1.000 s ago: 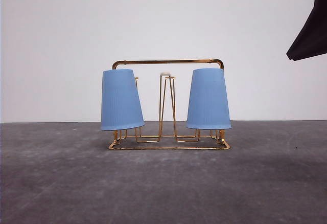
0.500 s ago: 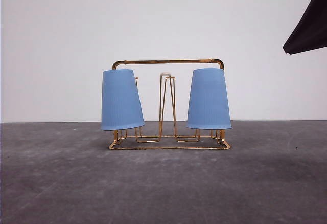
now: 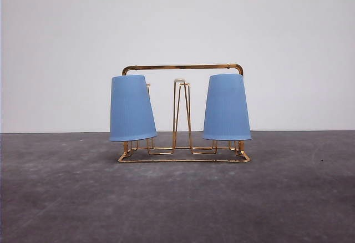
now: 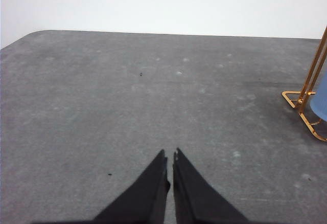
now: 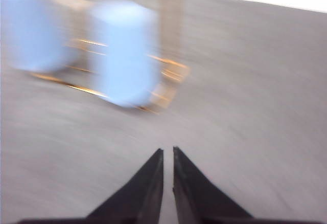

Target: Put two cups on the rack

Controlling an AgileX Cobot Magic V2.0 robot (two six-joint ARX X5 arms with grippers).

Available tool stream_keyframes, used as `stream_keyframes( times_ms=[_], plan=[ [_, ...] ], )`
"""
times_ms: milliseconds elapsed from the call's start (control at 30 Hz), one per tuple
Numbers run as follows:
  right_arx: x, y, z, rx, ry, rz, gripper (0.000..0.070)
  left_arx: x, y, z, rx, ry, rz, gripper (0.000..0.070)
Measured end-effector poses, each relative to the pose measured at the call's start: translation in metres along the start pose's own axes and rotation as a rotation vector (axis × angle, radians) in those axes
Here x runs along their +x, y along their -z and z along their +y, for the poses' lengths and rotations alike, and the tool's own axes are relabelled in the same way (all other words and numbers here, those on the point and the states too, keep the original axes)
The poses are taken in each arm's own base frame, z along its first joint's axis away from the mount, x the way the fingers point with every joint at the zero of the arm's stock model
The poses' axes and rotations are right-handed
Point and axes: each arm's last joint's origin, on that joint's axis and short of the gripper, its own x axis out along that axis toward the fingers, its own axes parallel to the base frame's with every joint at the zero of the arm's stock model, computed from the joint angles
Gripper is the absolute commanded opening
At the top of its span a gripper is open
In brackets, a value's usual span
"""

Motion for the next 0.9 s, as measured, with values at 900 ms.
stream_keyframes(
  times_ms=[900],
  plan=[
    [-0.002, 0.053, -0.022, 0.046, 0.266, -0.214, 0.0031, 0.000, 0.000, 0.000, 0.000, 0.000, 0.000, 0.0000]
  ],
)
